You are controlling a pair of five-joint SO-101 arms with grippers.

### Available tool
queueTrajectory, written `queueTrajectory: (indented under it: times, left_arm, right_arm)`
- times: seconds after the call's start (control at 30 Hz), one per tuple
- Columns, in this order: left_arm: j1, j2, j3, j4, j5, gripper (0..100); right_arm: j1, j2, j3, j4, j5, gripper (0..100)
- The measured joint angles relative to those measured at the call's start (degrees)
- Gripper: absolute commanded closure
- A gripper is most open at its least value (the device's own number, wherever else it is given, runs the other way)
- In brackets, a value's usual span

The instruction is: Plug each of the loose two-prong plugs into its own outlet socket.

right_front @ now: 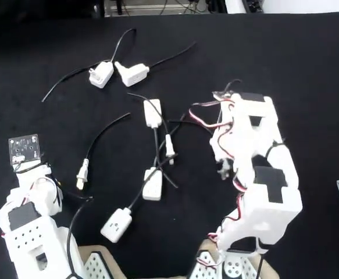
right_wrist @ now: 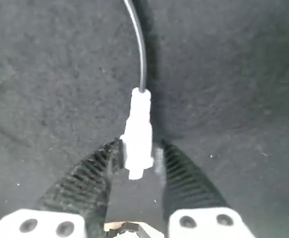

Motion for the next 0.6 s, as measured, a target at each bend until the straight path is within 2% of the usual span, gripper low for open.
queueTrajectory:
  times: [0.33, 0.6]
  left_arm:
    - [0.00, 0.00, 0.00, 0.00, 0.00, 86]
    - [0.00, 0.00, 0.00, 0.00, 0.00, 86]
  right_arm:
    - [0.00, -0.35, -0.09, 1.93, 0.00, 98.7]
    - [-1.85, -18.90, 1.93, 8.97, 0.00, 98.7]
